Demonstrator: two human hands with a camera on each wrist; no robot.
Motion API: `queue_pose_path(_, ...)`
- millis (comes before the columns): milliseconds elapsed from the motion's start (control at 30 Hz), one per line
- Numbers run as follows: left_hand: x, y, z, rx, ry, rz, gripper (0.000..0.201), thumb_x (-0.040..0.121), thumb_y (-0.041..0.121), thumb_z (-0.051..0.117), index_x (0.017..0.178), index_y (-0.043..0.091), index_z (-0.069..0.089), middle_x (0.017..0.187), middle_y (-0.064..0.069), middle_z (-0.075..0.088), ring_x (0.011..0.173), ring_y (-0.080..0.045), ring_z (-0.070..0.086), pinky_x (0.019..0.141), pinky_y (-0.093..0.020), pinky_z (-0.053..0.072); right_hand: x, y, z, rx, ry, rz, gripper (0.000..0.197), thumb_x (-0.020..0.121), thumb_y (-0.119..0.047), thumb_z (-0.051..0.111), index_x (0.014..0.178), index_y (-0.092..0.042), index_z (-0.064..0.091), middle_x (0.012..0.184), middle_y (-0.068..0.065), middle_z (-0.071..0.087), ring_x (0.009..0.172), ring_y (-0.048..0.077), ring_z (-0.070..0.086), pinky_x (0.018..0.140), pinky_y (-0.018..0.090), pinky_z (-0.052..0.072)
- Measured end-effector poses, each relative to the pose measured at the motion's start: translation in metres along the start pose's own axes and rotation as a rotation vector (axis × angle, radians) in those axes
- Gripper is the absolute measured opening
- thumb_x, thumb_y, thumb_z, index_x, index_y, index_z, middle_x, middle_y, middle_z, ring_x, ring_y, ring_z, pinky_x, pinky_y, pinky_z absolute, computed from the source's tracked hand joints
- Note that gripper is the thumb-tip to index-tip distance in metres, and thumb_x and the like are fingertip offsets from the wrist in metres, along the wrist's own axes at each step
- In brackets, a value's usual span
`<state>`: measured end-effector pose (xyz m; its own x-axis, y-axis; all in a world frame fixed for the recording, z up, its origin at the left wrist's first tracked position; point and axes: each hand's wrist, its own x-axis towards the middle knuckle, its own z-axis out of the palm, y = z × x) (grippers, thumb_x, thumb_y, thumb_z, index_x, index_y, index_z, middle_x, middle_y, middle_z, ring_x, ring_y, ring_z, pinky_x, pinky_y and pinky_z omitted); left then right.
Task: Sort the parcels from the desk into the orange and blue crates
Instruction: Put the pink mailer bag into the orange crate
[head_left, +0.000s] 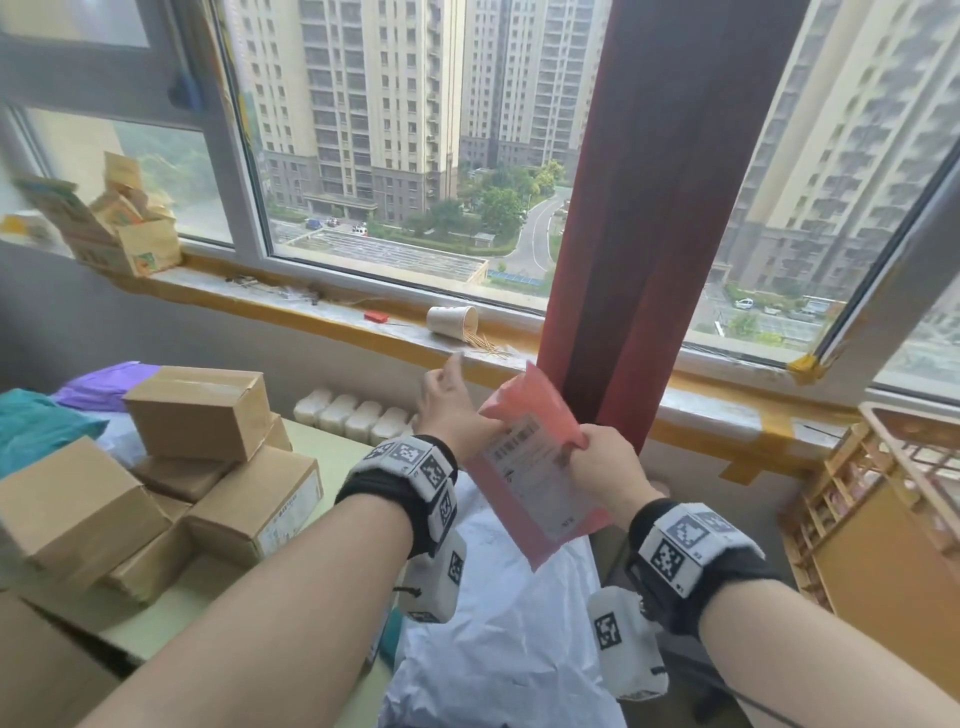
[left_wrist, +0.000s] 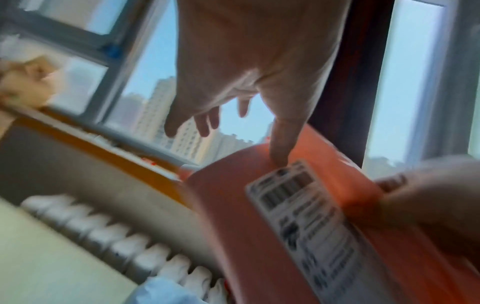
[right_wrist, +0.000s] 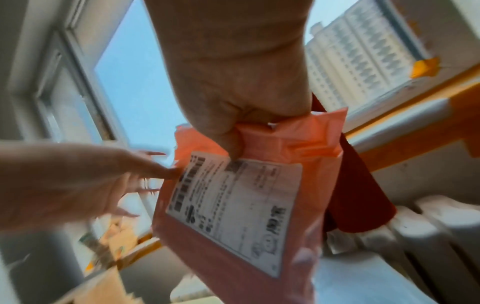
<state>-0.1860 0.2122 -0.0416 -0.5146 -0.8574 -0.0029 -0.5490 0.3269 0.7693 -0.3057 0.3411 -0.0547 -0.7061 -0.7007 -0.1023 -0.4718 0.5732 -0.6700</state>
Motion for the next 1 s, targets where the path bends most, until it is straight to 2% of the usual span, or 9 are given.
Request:
queue_pose_path(100, 0.009, -0.012, -0.003, -0.252, -0.147, -0.18, 0.112, 0.071, 0.04, 0.082, 0.154, 0.022, 0.009, 0.152, -0.012, 0.03, 0.135, -0.03, 0.039, 0.106, -0.045, 0.039, 0.001, -0.002, -0.007, 0.344, 0.058, 0.135, 0.025, 0.095, -0.008, 0.045, 0.084, -0.022, 0.063, 0.093, 0.004, 0.069, 0.092, 0.028, 0.064, 0.09, 0.05, 0.054)
queue_pose_path(200, 0.009, -0.016, 0.0, -0.389, -0.352, -0.228, 0.11, 0.058, 0.05, 0.086, 0.148, 0.015, 0.032, 0.144, -0.007, 0.047, 0.127, -0.026, 0.05, 0.102, -0.049, 0.045, -0.003, -0.005, -0.012, 0.599, 0.013, 0.226, 0.017, 0.099, -0.011, 0.047, 0.096, -0.018, 0.062, 0.105, 0.009, 0.069, 0.098, 0.031, 0.064, 0.09, 0.054, 0.052)
queue_pose_path(267, 0.009, -0.014, 0.004, -0.459, -0.417, -0.186, 0.076, 0.066, 0.042, 0.084, 0.13, 0.013, 0.055, 0.125, -0.003, 0.064, 0.116, -0.022, 0.06, 0.1, -0.05, 0.047, -0.004, -0.006, -0.014, 0.701, -0.007, 0.244, 0.015, 0.1, -0.01, 0.047, 0.101, -0.015, 0.061, 0.107, 0.011, 0.069, 0.098, 0.031, 0.065, 0.087, 0.053, 0.053)
queue_pose_path(333, 0.005, -0.008, 0.008, -0.509, -0.42, -0.151, 0.041, 0.081, 0.025, 0.077, 0.118, 0.012, 0.063, 0.111, -0.003, 0.07, 0.106, -0.021, 0.065, 0.098, -0.047, 0.049, -0.006, -0.006, -0.015, 0.743, -0.01, 0.245, 0.016, 0.101, -0.008, 0.046, 0.1, -0.015, 0.06, 0.107, 0.011, 0.069, 0.097, 0.03, 0.065, 0.081, 0.049, 0.052)
queue_pose_path(433, 0.005, -0.004, 0.013, -0.527, -0.424, -0.124, 0.028, 0.087, 0.017, 0.07, 0.114, 0.01, 0.064, 0.11, -0.006, 0.071, 0.097, -0.018, 0.067, 0.087, -0.038, 0.054, -0.009, -0.003, -0.018, 0.754, -0.003, 0.245, 0.017, 0.102, -0.009, 0.044, 0.099, -0.015, 0.06, 0.106, 0.01, 0.069, 0.092, 0.027, 0.065, 0.067, 0.04, 0.051)
queue_pose_path(567, 0.006, -0.003, 0.017, -0.516, -0.436, -0.107, 0.032, 0.088, 0.017, 0.069, 0.118, 0.008, 0.063, 0.111, -0.008, 0.07, 0.096, -0.02, 0.068, 0.076, -0.031, 0.055, -0.012, 0.001, -0.021, 0.755, 0.018, 0.25, 0.018, 0.103, -0.008, 0.044, 0.101, -0.014, 0.061, 0.1, 0.008, 0.069, 0.085, 0.023, 0.064, 0.059, 0.035, 0.048)
queue_pose_path(700, 0.008, -0.003, 0.023, -0.497, -0.434, -0.095, 0.036, 0.088, 0.019, 0.07, 0.121, 0.007, 0.062, 0.111, -0.007, 0.071, 0.099, -0.022, 0.068, 0.084, -0.036, 0.056, -0.015, 0.004, -0.022, 0.75, 0.03, 0.259, 0.019, 0.103, -0.008, 0.044, 0.097, -0.016, 0.06, 0.097, 0.006, 0.068, 0.082, 0.021, 0.064, 0.058, 0.033, 0.047)
queue_pose_path(900, 0.006, 0.003, 0.035, -0.501, -0.467, -0.084, 0.034, 0.088, 0.018, 0.069, 0.12, 0.006, 0.063, 0.11, -0.008, 0.071, 0.099, -0.023, 0.068, 0.087, -0.038, 0.056, -0.022, 0.013, -0.028, 0.757, 0.066, 0.279, 0.019, 0.103, -0.009, 0.043, 0.105, -0.014, 0.061, 0.101, 0.007, 0.069, 0.085, 0.02, 0.063, 0.059, 0.032, 0.047)
queue_pose_path(1000, 0.004, 0.008, 0.044, -0.505, -0.494, -0.08, 0.033, 0.089, 0.018, 0.068, 0.119, 0.006, 0.063, 0.11, -0.009, 0.071, 0.099, -0.024, 0.068, 0.087, -0.04, 0.056, -0.026, 0.021, -0.033, 0.758, 0.087, 0.299, 0.02, 0.104, -0.012, 0.042, 0.103, -0.018, 0.062, 0.101, 0.005, 0.069, 0.091, 0.023, 0.064, 0.067, 0.038, 0.051)
